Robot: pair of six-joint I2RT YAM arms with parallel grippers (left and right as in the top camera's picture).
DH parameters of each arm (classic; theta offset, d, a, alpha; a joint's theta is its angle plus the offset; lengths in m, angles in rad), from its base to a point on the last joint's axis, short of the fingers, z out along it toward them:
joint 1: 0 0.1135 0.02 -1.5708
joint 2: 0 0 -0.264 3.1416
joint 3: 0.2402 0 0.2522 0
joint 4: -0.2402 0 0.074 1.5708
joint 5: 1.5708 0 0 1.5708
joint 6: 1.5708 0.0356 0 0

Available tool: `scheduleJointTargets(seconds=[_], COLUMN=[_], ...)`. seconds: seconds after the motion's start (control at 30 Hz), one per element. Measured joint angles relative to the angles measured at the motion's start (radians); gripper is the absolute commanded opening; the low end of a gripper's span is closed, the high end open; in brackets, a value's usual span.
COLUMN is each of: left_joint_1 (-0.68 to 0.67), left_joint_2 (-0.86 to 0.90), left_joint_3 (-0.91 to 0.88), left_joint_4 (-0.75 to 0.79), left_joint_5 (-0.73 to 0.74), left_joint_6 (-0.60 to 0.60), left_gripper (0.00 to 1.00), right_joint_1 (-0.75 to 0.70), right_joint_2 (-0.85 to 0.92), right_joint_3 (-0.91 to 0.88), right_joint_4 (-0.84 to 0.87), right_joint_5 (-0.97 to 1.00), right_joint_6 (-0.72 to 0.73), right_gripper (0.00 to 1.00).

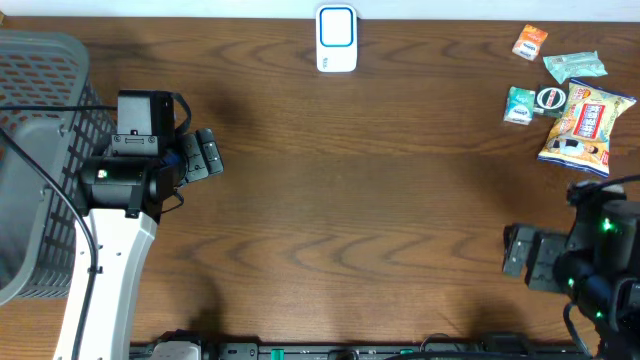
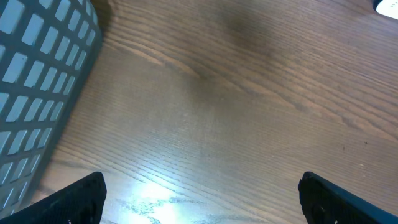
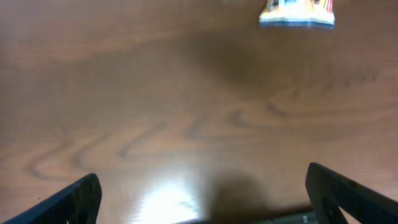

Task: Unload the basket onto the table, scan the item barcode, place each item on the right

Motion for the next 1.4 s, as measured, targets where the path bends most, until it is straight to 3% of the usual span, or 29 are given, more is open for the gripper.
scheduleJointTargets(seconds=[0.2, 0.33, 0.57, 1.03, 1.4], left_joint_1=[0.0, 0.0, 0.0, 0.0, 0.0], left_joint_2=[0.0, 0.0, 0.0, 0.0, 0.0], left_joint_3=[0.0, 0.0, 0.0, 0.0, 0.0], left_joint_4=[0.0, 0.0, 0.0, 0.0, 0.0], left_joint_5=[0.0, 0.0, 0.0, 0.0, 0.0], left_joint_6=[0.0, 0.0, 0.0, 0.0, 0.0], left_gripper=[0.98, 0.98, 0.98, 0.98, 0.98], right_joint_1=[0.0, 0.0, 0.0, -0.006, -0.029], right_joint_2=[0.0, -0.002, -0.055, -0.515, -0.727], right_joint_3=[-0.002, -0.029, -0.241, -0.925, -1.241], right_joint_4=[-0.101, -0.023, 0.328, 1.031, 1.447], right_joint_5=[-0.003, -0.007, -0.081, -0.127, -0.143], right_joint_6=[0.001, 0.001, -0.068, -0.164, -0.174], right_gripper=[0.99, 0.99, 0.99, 0.99, 0.99])
